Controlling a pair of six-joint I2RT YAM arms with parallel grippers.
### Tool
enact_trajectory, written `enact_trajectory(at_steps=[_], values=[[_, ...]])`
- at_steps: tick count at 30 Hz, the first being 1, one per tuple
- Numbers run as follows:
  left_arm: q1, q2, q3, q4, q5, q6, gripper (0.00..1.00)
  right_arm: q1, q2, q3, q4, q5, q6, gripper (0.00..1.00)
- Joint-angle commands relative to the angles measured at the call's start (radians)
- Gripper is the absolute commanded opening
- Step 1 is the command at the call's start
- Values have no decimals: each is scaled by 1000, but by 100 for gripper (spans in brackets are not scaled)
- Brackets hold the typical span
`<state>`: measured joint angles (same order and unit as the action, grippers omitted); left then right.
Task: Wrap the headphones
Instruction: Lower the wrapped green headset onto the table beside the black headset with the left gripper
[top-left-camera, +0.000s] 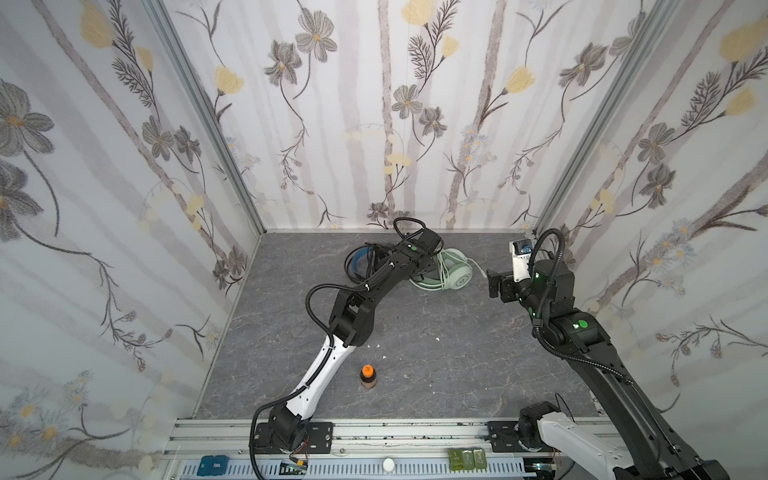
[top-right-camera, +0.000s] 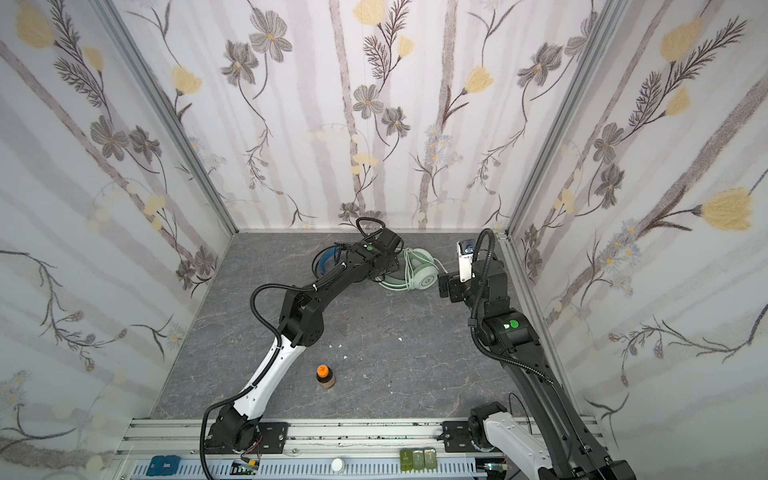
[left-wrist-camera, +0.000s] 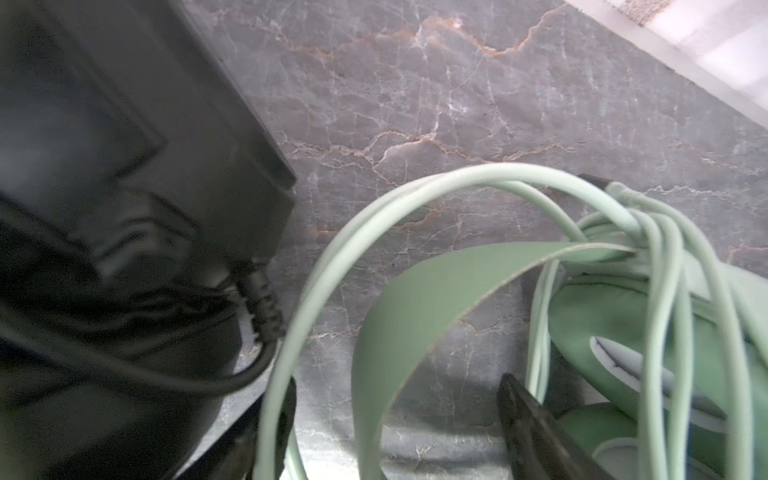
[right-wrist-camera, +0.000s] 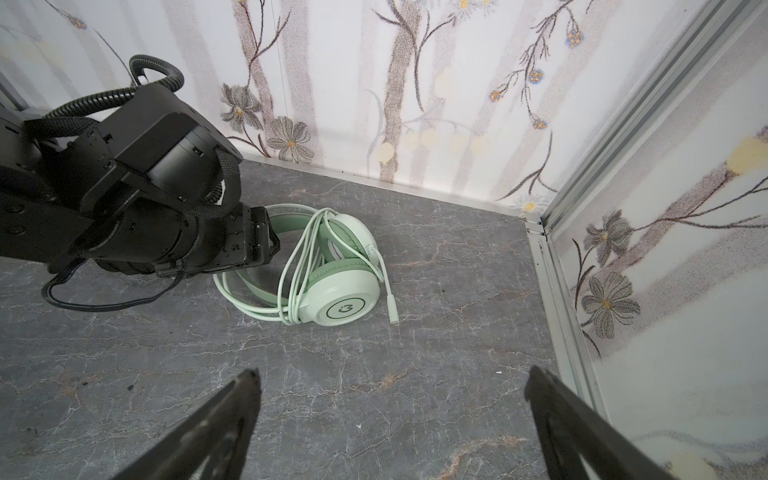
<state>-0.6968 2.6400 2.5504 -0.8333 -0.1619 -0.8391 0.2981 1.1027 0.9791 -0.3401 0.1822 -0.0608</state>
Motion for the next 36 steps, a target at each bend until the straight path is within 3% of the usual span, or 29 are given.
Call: enact_trajectory(at_steps=[1,12,26,32,36], values=[[-6,-35,-10,6,-17,20,85,1,-5,1,46,-7,-1,100],[-6,-77,-124,88,26,-6,89,0,-86,-38,52,3,-6,100],[-15,-47,-106,-82,74,-117,93,1,-85,-59,62,-5,-8,100],[-18,-41,-87,-193,56,-91,93,1,-94,-73,71,-7,-8,100],[-27,-45,-73,-183,76,-12,92,0,-110,-93,75,-6,-8,100]])
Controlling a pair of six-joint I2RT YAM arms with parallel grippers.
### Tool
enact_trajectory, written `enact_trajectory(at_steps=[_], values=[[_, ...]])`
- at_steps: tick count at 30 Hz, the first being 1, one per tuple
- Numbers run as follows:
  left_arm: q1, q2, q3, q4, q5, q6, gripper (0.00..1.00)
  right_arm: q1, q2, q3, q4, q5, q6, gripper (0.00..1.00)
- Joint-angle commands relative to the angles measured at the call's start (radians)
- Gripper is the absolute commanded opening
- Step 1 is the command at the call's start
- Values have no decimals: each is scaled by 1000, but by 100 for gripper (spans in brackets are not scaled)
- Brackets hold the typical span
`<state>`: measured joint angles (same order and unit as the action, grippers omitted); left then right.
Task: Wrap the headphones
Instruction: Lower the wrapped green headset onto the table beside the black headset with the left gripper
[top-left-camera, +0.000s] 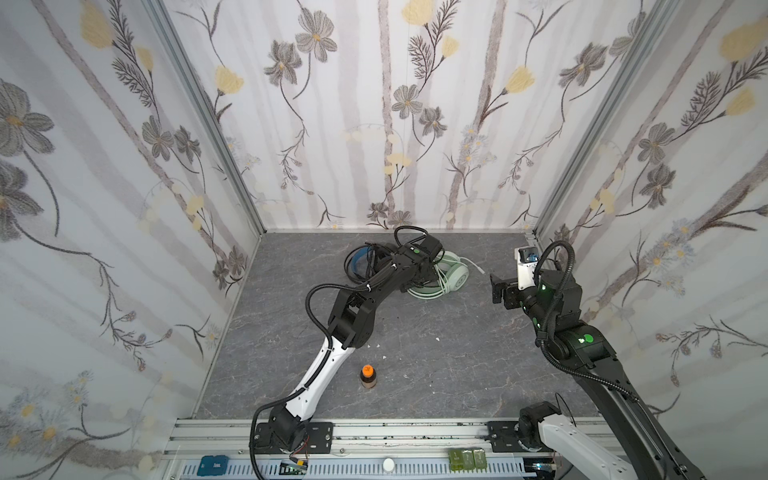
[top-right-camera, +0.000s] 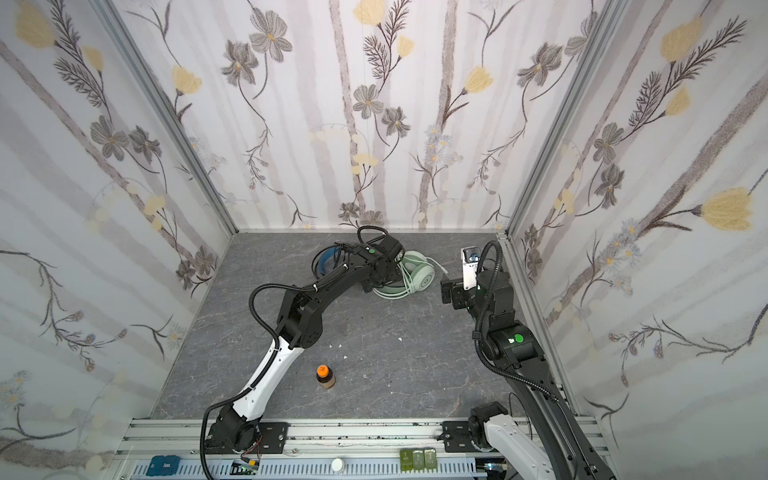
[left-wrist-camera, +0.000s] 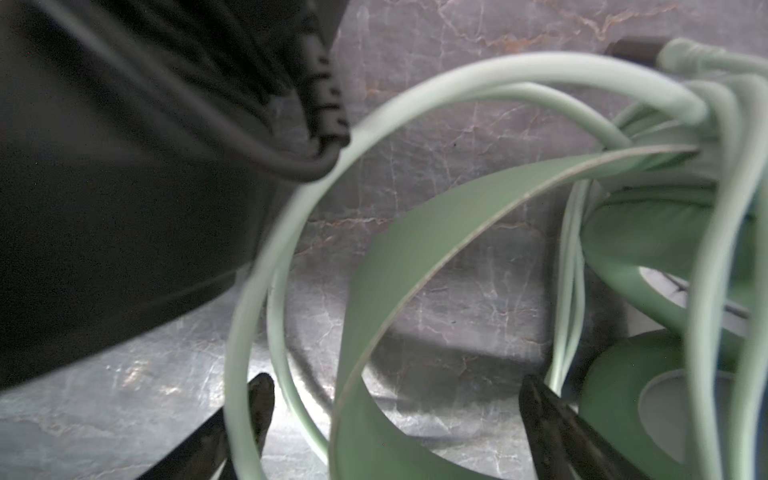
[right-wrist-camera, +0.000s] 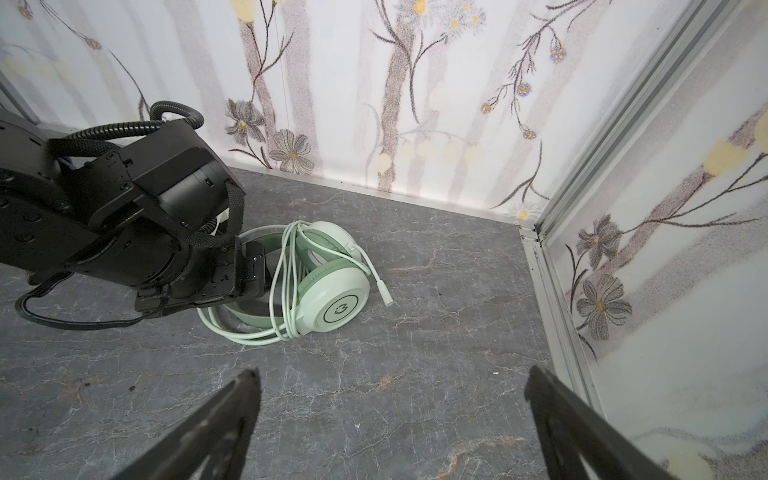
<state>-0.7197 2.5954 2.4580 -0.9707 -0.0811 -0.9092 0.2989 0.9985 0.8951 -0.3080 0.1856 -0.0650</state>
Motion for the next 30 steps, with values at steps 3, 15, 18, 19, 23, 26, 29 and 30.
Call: enact_trajectory(at_steps=[3,15,18,19,23,26,29,30], values=[[-9,5,35,-84,-8,87,90,0,-14,-16,47,-7,-5,100],[-17,47,90,-198,57,138,88,0,-48,-62,71,-7,-4,100],[-23,22,80,-205,29,156,88,0,-53,-65,75,-4,-6,100],[-23,-2,45,-183,34,156,88,0,-55,-64,75,-4,-9,100],[-15,-81,-54,-162,41,143,90,0,-59,-73,81,-1,-8,100],[-17,-146,-146,-117,66,168,94,0,-58,-77,83,2,-6,100],[-25,-215,-209,-100,124,184,96,0,-68,-88,83,4,7,100],[-34,-235,-211,-117,126,199,97,0,-75,-94,83,3,12,100]])
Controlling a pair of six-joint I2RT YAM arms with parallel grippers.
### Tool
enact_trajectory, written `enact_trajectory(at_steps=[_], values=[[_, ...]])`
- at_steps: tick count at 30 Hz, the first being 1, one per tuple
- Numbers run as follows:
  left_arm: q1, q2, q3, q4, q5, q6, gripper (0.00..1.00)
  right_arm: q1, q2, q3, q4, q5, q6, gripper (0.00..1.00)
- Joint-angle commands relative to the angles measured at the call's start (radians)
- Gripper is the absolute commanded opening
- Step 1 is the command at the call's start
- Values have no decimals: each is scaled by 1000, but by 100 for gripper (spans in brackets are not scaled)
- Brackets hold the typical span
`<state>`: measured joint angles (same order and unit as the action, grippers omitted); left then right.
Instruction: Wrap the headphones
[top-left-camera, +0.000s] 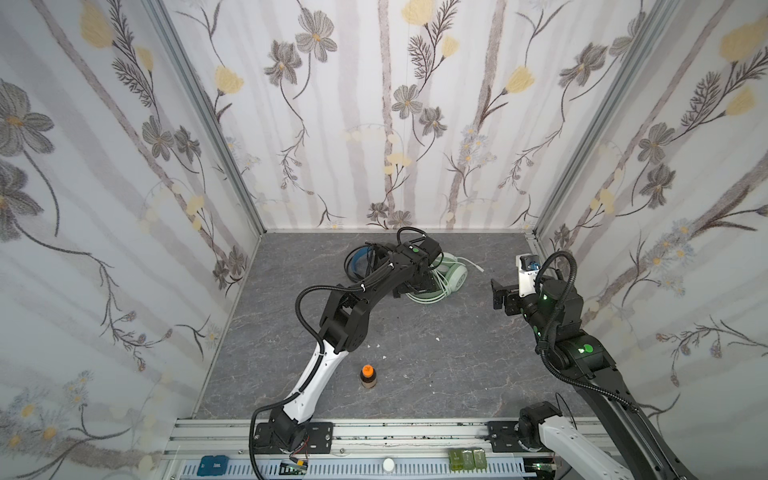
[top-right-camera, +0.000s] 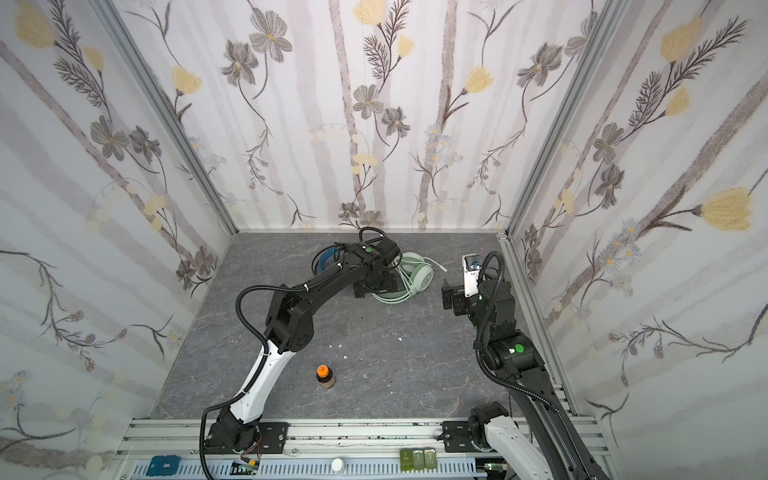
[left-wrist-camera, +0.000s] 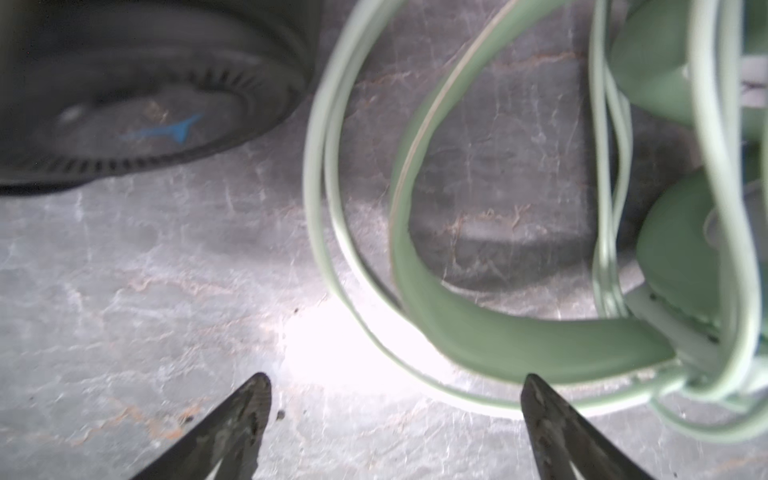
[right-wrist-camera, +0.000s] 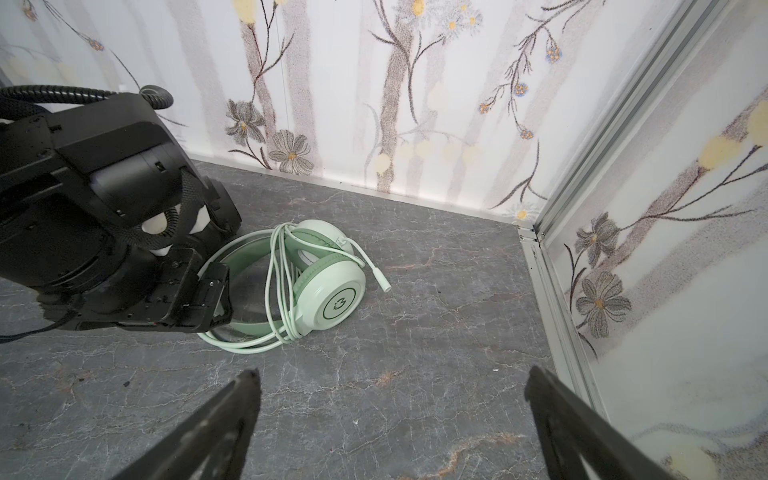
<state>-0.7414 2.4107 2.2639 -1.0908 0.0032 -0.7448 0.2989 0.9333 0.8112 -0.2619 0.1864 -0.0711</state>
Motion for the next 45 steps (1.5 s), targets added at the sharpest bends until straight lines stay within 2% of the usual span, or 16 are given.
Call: enact_trajectory(at_steps=[1,5,9,11,13,16,20,24,27,31,33,35,39,41,42,45], values=[[-18,-71,-26,-13,43,43,99,0,-17,-16,37,4,24,100],[-28,-259,-211,69,62,65,100,-1,-40,-33,48,-7,67,100],[-7,-511,-497,236,76,99,100,-7,-39,-51,85,2,122,100],[13,-640,-648,319,37,140,100,-11,-39,-92,127,1,156,100],[65,-754,-783,373,9,168,100,-22,-42,-130,153,14,227,100],[205,-875,-942,397,39,159,100,-34,-65,-183,154,23,321,100],[349,-1054,-1105,488,-13,220,100,-42,-140,-293,265,178,392,100],[439,-1202,-1274,610,-201,241,100,-52,-185,-428,505,215,337,100],[470,-1263,-1416,746,-300,315,100,-79,-117,-529,742,210,238,100],[475,-1330,-1641,1014,-402,422,100,-152,97,-500,810,127,247,100],[476,-1334,-1725,1127,-461,451,100,-171,193,-473,880,20,182,100],[489,-1326,-1753,1209,-503,490,100,-173,257,-478,996,-12,148,100],[548,-1229,-1786,1475,-472,601,100,-185,407,-457,1096,23,125,100],[585,-1159,-1806,1586,-444,623,100,-188,472,-487,1212,24,107,100],[600,-1110,-1807,1614,-438,635,100,-187,470,-463,1156,7,76,100],[608,-1011,-1840,1761,-439,697,100,-202,499,-545,1377,-5,42,100]])
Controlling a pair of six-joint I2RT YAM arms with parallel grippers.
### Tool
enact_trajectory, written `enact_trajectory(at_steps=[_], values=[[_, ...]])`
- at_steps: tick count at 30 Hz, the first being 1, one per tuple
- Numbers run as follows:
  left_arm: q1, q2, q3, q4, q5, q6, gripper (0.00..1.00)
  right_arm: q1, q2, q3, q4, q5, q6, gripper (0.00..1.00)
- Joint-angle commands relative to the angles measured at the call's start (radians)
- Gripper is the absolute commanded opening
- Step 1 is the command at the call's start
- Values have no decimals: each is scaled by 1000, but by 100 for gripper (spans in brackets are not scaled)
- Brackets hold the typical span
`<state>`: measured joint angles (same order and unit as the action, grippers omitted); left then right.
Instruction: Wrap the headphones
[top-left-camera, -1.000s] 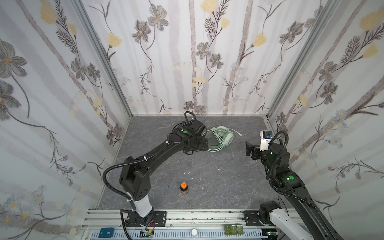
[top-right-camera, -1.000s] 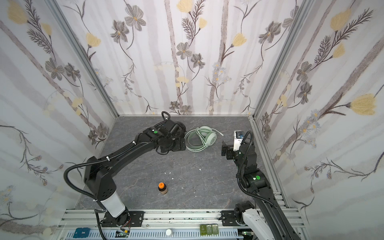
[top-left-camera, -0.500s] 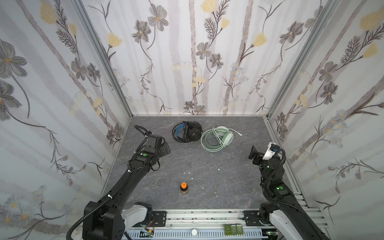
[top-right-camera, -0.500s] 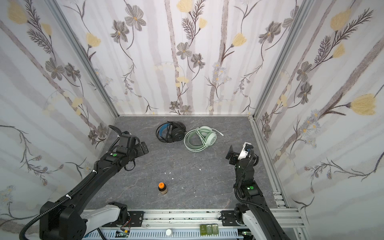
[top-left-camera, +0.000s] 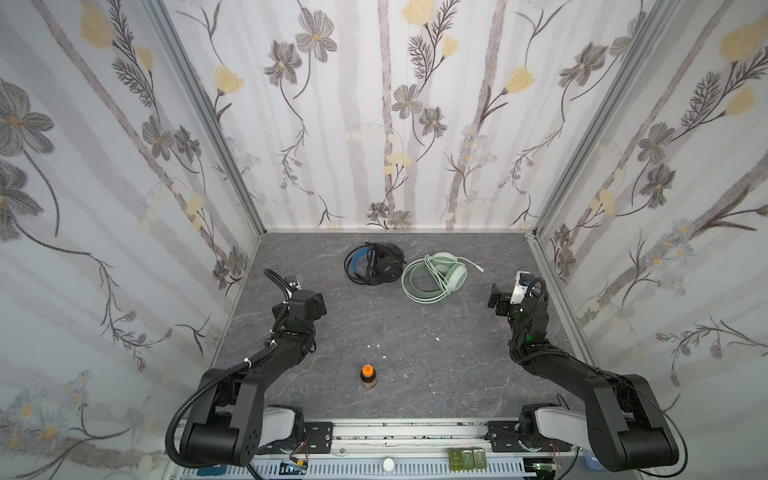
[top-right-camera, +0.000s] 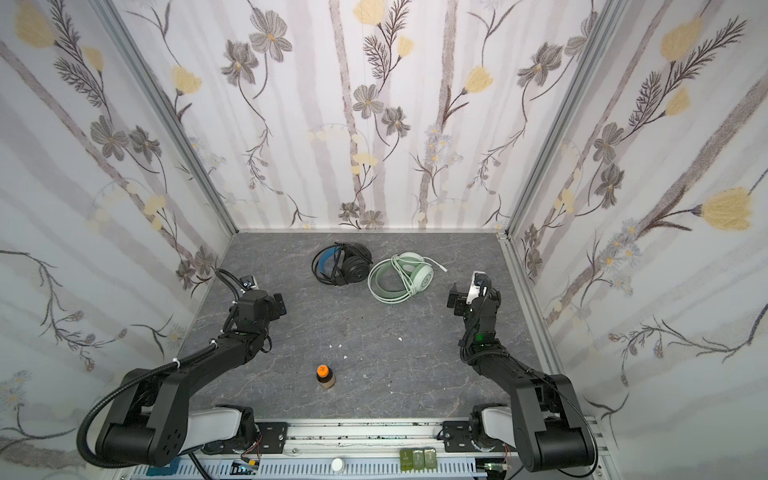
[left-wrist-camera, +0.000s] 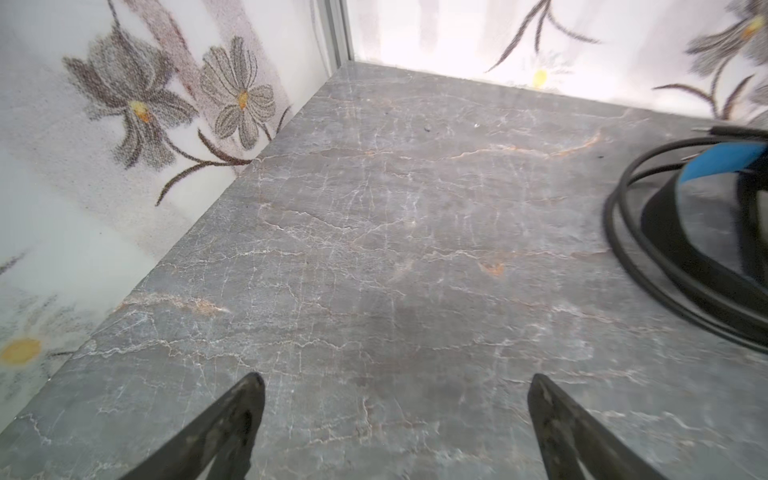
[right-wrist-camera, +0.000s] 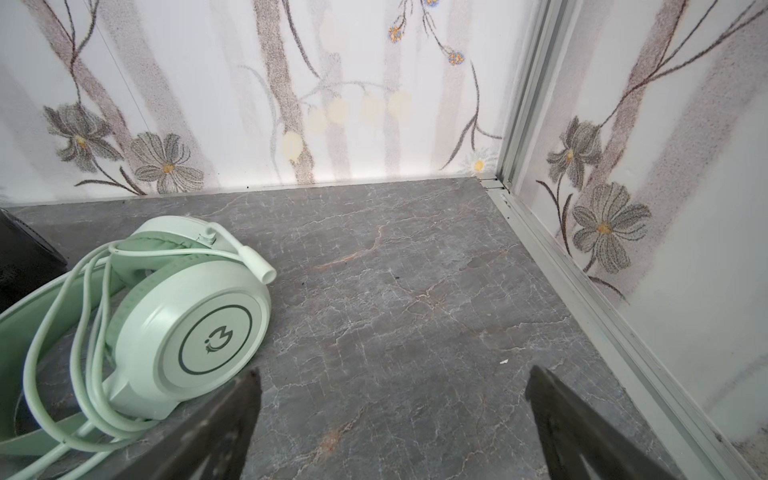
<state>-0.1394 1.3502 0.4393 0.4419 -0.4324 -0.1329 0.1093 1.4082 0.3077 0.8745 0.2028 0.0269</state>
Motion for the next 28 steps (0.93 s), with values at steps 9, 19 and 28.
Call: enact_trajectory(at_steps=[9,19,28], values=[[107,239,-63,531,265,119,100,-77,88,-100,398,-46,10,100],[112,223,-58,495,267,106,100,-75,98,-104,429,-120,-26,100],[112,218,-56,477,268,106,100,-76,100,-102,425,-122,-24,100]])
